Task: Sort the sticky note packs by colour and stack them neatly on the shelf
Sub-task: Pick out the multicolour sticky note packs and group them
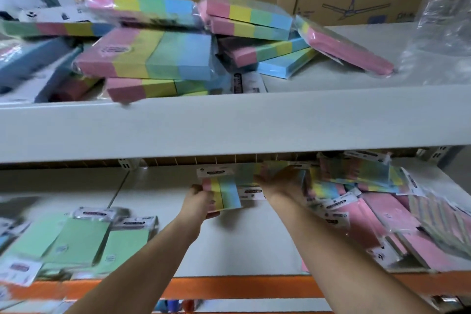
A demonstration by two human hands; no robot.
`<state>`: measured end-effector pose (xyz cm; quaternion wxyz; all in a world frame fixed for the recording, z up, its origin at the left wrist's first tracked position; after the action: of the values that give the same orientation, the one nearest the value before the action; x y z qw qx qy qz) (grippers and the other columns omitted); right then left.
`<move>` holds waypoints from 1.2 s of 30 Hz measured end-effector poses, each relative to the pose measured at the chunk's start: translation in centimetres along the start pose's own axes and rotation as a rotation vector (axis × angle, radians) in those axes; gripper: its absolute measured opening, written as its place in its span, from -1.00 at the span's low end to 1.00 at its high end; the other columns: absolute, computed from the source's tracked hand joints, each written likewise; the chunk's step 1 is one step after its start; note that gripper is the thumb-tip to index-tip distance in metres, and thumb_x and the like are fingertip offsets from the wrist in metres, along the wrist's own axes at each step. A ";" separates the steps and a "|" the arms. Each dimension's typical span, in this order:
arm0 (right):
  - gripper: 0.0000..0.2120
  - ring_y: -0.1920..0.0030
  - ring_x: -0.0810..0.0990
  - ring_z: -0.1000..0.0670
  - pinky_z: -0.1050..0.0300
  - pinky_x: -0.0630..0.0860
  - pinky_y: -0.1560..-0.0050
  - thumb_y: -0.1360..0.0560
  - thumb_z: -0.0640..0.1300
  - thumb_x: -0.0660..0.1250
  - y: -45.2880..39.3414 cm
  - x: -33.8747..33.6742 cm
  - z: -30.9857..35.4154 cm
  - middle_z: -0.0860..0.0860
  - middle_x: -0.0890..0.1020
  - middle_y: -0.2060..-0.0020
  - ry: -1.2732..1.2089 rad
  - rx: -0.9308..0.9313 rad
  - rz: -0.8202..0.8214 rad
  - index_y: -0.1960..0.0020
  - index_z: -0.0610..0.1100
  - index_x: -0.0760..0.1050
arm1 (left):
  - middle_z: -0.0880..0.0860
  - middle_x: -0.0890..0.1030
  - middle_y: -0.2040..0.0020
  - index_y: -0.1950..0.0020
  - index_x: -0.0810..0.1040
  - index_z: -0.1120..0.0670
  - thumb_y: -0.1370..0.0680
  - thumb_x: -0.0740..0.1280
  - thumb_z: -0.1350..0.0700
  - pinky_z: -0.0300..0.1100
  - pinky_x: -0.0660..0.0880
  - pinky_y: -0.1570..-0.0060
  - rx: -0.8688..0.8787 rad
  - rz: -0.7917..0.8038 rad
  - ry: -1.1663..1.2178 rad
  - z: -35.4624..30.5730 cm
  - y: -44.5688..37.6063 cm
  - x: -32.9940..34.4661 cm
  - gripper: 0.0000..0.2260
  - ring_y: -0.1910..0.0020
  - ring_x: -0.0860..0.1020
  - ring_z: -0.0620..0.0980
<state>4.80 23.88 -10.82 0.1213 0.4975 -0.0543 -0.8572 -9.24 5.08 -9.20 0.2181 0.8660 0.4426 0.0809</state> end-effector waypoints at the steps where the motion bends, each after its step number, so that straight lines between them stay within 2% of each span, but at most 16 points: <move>1: 0.07 -0.41 0.32 -0.19 -0.04 0.40 -0.22 -0.33 0.43 0.29 -0.3 0.4 0.2 -0.19 0.27 -0.45 0.051 0.003 0.001 -0.53 -0.25 0.03 | 0.16 0.52 -0.04 -0.19 0.39 0.14 -0.58 0.14 0.33 -0.11 0.54 0.26 -0.001 -0.003 -0.001 0.0 -0.1 -0.3 -0.78 0.06 0.55 0.14; 4: 0.11 -0.42 0.30 -0.17 -0.05 0.36 -0.27 -0.30 0.49 0.27 -0.7 1.2 0.9 -0.19 0.26 -0.46 0.134 0.009 -0.015 -0.54 -0.25 0.03 | 0.12 0.52 0.05 -0.13 0.39 0.13 -0.59 0.15 0.31 -0.10 0.55 0.21 -0.008 -0.012 -0.007 0.0 -0.4 -0.8 -0.84 0.14 0.55 0.09; 8: 0.09 -0.36 0.36 -0.16 -0.01 0.38 -0.26 -0.27 0.38 0.42 -1.0 1.6 1.0 -0.18 0.33 -0.39 0.132 0.057 -0.018 -0.50 -0.27 0.09 | 0.12 0.51 0.06 0.00 0.39 0.11 -0.58 0.16 0.30 -0.06 0.55 0.15 -0.006 -0.016 -0.028 0.0 -0.4 -0.6 -0.90 0.16 0.54 0.07; 9: 0.04 -0.35 0.38 -0.14 0.01 0.39 -0.25 -0.28 0.33 0.45 -1.3 1.7 1.0 -0.15 0.36 -0.36 0.095 0.084 -0.008 -0.49 -0.26 0.13 | 0.13 0.51 0.06 0.01 0.39 0.11 -0.58 0.16 0.30 -0.06 0.55 0.14 -0.003 -0.015 -0.032 -0.1 -0.4 -0.5 -0.89 0.16 0.54 0.07; 12: -0.31 -0.22 0.49 -0.07 0.09 0.45 -0.13 -0.42 0.20 0.42 -2.1 1.1 0.7 -0.08 0.49 -0.23 0.026 0.187 -0.059 -0.36 -0.18 0.31 | 0.12 0.51 0.08 -0.01 0.40 0.11 -0.59 0.15 0.29 -0.04 0.55 0.11 0.000 -0.013 -0.040 -0.1 0.0 -0.3 -0.90 0.17 0.54 0.08; 13: -0.36 -0.19 0.50 -0.06 0.10 0.45 -0.10 -0.44 0.18 0.42 -2.0 0.9 0.7 -0.07 0.52 -0.20 0.031 0.197 -0.060 -0.33 -0.18 0.34 | 0.13 0.51 0.08 0.03 0.40 0.10 -0.59 0.14 0.29 -0.04 0.55 0.10 -0.001 -0.012 -0.047 0.0 0.1 -0.2 -0.88 0.17 0.54 0.08; 15: -0.33 -0.19 0.51 -0.07 0.10 0.43 -0.11 -0.43 0.18 0.43 -1.9 0.9 0.8 -0.08 0.52 -0.19 0.043 0.174 -0.041 -0.33 -0.22 0.33 | 0.13 0.51 0.07 0.08 0.38 0.06 -0.59 0.12 0.31 -0.05 0.55 0.10 -0.002 -0.013 -0.058 0.0 0.3 -0.2 -0.84 0.16 0.54 0.08; 18: -0.35 -0.31 0.45 -0.14 0.07 0.38 -0.24 -0.54 0.20 0.24 -1.9 1.2 0.7 -0.13 0.47 -0.31 -0.006 0.111 -0.002 -0.41 -0.24 0.24 | 0.12 0.51 0.07 -0.02 0.39 0.10 -0.60 0.12 0.29 -0.06 0.55 0.09 0.008 -0.014 -0.066 -0.1 0.5 0.0 -0.87 0.17 0.54 0.06; 20: -0.39 -0.34 0.44 -0.17 0.05 0.39 -0.25 -0.60 0.16 0.14 -2.1 1.0 0.6 -0.16 0.45 -0.34 -0.090 0.073 0.024 -0.43 -0.27 0.23 | 0.10 0.51 0.09 -0.11 0.37 0.13 -0.60 0.12 0.28 -0.07 0.55 0.09 0.016 -0.011 -0.059 -0.3 0.8 0.2 -0.86 0.18 0.54 0.05; 24: -0.36 -0.28 0.51 -0.16 0.11 0.43 -0.16 -0.59 0.21 0.16 -1.9 0.8 0.3 -0.19 0.52 -0.28 -0.277 0.018 0.081 -0.38 -0.31 0.32 | 0.07 0.49 0.12 -0.14 0.35 0.13 -0.61 0.12 0.29 -0.09 0.53 0.10 0.027 -0.031 -0.034 -0.2 1.6 0.5 -0.86 0.21 0.52 0.04; 28: -0.54 -0.14 0.56 -0.18 0.14 0.40 0.05 -0.56 0.10 0.27 -0.5 -0.5 -0.7 -0.15 0.59 -0.10 -0.460 0.000 0.077 -0.20 -0.29 0.46 | 0.15 0.48 -0.02 -0.14 0.32 0.14 -0.60 0.09 0.31 -0.09 0.52 0.14 0.021 -0.086 -0.034 0.3 2.1 0.4 -0.84 0.10 0.53 0.14; 31: -0.68 -0.03 0.55 -0.16 0.15 0.37 0.16 -0.54 -0.05 0.33 0.8 -1.8 -1.5 -0.09 0.53 0.04 -0.558 0.013 0.094 -0.18 -0.25 0.48 | 0.15 0.45 -0.04 -0.14 0.32 0.15 -0.59 0.07 0.32 -0.02 0.54 0.06 0.008 -0.128 -0.040 0.9 2.4 0.3 -0.83 0.01 0.51 0.18; 34: -0.79 0.18 0.58 -0.11 0.21 0.39 0.34 -0.39 -0.19 0.41 1.9 -1.7 -1.8 -0.08 0.61 0.18 -0.714 0.006 0.198 -0.02 -0.17 0.54 | 0.13 0.44 0.04 -0.12 0.31 0.16 -0.56 0.06 0.33 0.00 0.54 0.07 -0.012 -0.122 -0.055 1.8 3.0 0.5 -0.82 0.05 0.49 0.16; 36: -0.82 0.22 0.64 -0.11 0.16 0.52 0.27 -0.38 -0.14 0.40 3.0 -1.0 -1.5 -0.06 0.64 0.23 -0.766 -0.030 0.267 0.04 -0.14 0.53 | 0.11 0.44 0.11 -0.10 0.32 0.16 -0.55 0.08 0.34 -0.04 0.53 0.19 -0.029 -0.102 -0.023 2.4 3.6 0.9 -0.82 0.16 0.48 0.10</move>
<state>7.03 21.26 -10.04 0.2097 0.1290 -0.1471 -0.9580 -5.26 3.19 -9.81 0.2393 0.8400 0.4825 0.0662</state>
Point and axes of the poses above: each hand's wrist, its own y-axis away from the middle knuckle, its own x-axis out of the palm, z = x × y, the point moved 7 cm from there along -y, towards the middle knuckle
